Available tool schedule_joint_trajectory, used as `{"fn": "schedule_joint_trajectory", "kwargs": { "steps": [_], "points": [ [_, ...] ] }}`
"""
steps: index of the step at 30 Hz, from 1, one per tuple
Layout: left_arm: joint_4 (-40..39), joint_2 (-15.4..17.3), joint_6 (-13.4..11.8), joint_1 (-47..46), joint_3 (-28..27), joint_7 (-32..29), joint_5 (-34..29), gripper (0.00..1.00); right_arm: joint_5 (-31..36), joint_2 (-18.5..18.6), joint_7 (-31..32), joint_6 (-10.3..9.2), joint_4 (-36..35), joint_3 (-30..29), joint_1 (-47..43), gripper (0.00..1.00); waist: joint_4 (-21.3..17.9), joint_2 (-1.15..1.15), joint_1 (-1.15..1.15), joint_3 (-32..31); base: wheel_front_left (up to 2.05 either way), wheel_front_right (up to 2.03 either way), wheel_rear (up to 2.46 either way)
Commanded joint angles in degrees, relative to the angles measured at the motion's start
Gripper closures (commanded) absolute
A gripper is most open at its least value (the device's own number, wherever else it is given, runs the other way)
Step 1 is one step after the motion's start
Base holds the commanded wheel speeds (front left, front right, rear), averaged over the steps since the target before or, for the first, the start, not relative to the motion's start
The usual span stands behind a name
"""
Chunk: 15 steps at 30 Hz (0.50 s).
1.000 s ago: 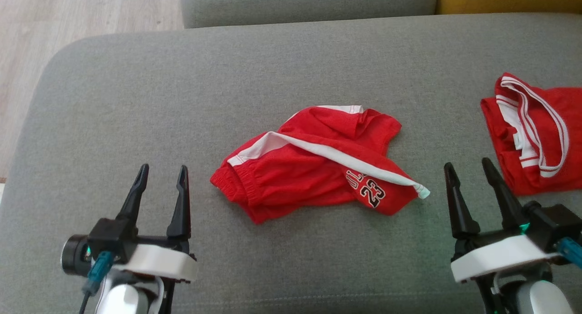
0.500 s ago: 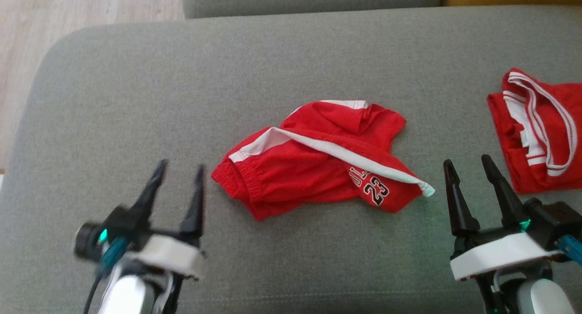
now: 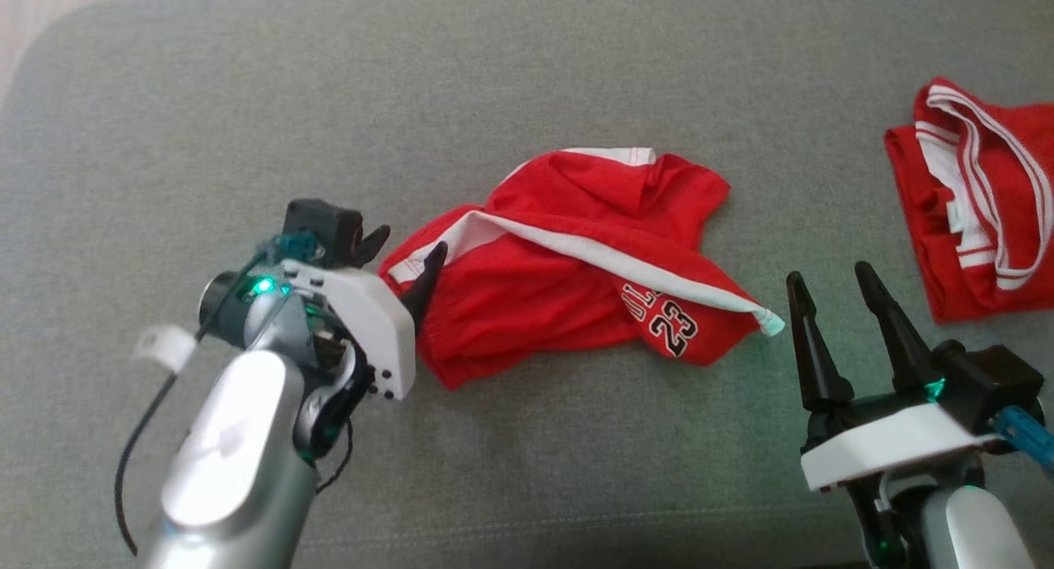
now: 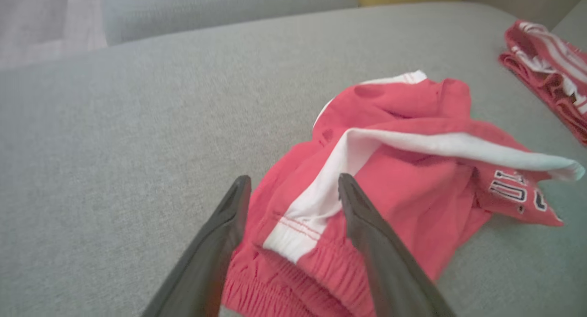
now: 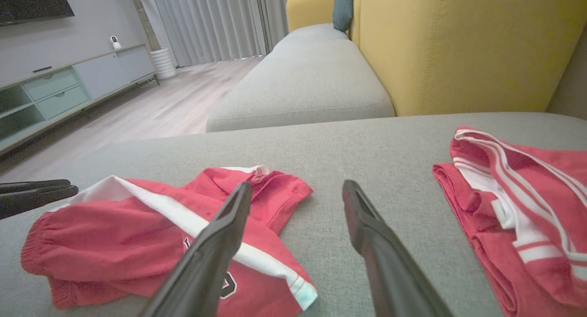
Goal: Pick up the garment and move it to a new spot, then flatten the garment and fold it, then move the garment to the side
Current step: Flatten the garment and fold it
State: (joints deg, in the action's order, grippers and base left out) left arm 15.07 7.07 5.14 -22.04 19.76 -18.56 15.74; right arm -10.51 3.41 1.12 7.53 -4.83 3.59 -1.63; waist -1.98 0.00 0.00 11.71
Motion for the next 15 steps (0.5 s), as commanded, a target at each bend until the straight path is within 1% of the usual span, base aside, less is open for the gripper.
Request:
{"fn": "schedule_joint_trajectory", "kwargs": {
  "steps": [1,7,9,11,12,13,15],
  "points": [
    [-1.6,1.4,0.4,-3.5,-1.6,-1.0,0.3,0.0,-0.1,0.0,-0.1,-0.04,-1.7,1.4,1.8,0.0,-0.4,0.0,0.0,0.4,0.0,0.0,0.0],
    [-1.1,2.7,1.2,-4.8,-0.2,-6.1,1.8,0.0,-0.1,-0.1,-0.2,-0.04,-1.1,1.2,1.9,0.0,-0.9,0.0,0.0,0.8,0.0,0.0,0.0],
    [-1.2,3.2,1.3,-4.6,0.3,-7.7,2.3,0.12,-0.1,-0.2,-0.3,-0.04,-1.0,1.2,1.9,0.0,-0.9,0.0,0.0,0.9,0.0,0.0,0.0],
    [-1.4,3.7,1.4,-4.5,0.5,-8.6,2.3,0.56,-0.2,-0.2,-0.3,-0.04,-0.9,1.3,2.0,0.0,-1.0,0.0,0.0,1.1,0.0,0.0,0.0],
    [-1.6,3.8,1.3,-4.5,0.5,-8.8,2.4,0.77,-0.2,-0.2,-0.4,-0.04,-0.9,1.3,2.1,0.0,-1.1,0.0,0.0,1.1,0.0,0.0,0.0],
    [-1.9,3.9,1.3,-4.5,0.5,-8.9,2.4,1.0,-0.2,-0.3,-0.4,-0.04,-0.9,1.3,2.1,0.0,-1.1,0.0,0.0,1.2,0.0,0.0,0.0],
    [-2.2,4.2,1.4,-4.5,0.7,-9.2,2.5,1.0,-0.4,-0.3,-0.2,-0.04,-0.6,1.1,2.2,0.0,-1.1,0.0,0.0,1.4,0.0,0.0,0.0]
  ]
}}
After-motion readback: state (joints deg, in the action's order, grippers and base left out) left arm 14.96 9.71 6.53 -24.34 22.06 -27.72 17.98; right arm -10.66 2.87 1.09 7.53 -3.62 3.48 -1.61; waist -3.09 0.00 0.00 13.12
